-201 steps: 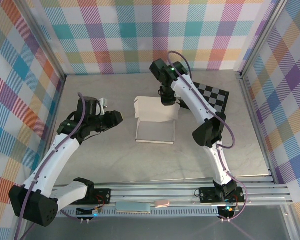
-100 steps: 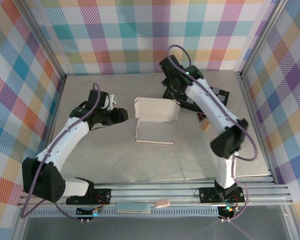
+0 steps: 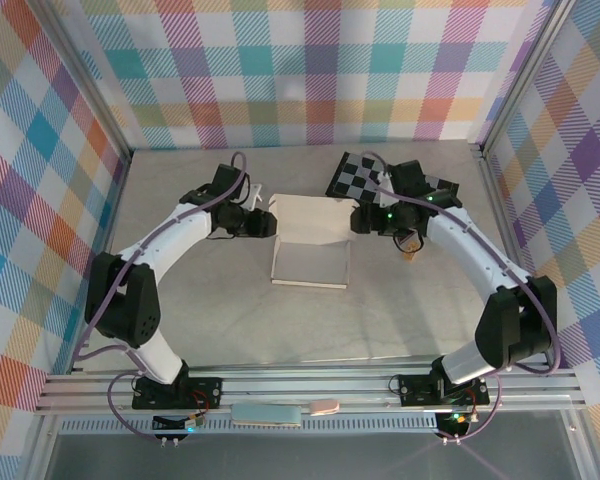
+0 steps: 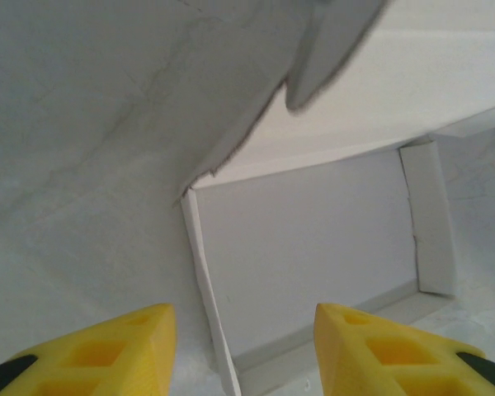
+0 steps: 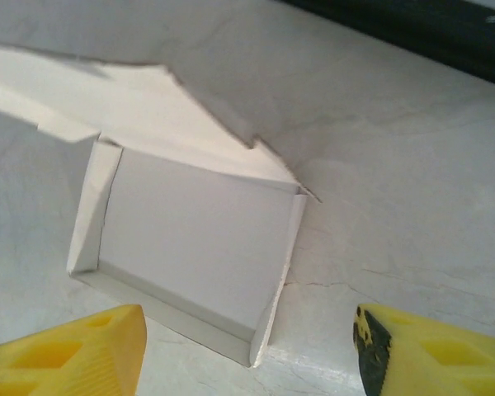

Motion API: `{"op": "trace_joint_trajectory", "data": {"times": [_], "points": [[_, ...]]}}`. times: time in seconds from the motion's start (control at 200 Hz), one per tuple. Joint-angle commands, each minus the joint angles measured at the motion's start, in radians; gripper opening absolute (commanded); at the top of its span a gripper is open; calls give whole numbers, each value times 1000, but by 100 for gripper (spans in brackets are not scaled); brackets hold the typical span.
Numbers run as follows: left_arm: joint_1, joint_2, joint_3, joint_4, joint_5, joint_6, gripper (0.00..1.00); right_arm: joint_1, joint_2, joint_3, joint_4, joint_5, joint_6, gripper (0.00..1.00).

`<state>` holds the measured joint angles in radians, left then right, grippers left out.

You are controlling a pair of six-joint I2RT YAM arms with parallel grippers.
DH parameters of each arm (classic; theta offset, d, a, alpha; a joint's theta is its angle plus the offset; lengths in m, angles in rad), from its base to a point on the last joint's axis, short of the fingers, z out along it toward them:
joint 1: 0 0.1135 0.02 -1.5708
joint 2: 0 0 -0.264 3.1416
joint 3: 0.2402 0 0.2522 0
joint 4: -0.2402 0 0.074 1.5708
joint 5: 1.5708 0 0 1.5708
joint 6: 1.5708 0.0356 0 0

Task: Fold the paper box

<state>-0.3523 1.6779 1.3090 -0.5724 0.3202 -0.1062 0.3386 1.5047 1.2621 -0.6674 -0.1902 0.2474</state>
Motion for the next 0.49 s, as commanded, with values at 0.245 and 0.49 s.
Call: {"op": "trace_joint_trajectory", "data": {"times": [0.245,0.49], "points": [[10,111,93,25,-10,83,48,-51,121,13,149,-74,-200,61],[18,168,144,22,9,84,47,-54,168,18,232,-134,-232,53]]}}
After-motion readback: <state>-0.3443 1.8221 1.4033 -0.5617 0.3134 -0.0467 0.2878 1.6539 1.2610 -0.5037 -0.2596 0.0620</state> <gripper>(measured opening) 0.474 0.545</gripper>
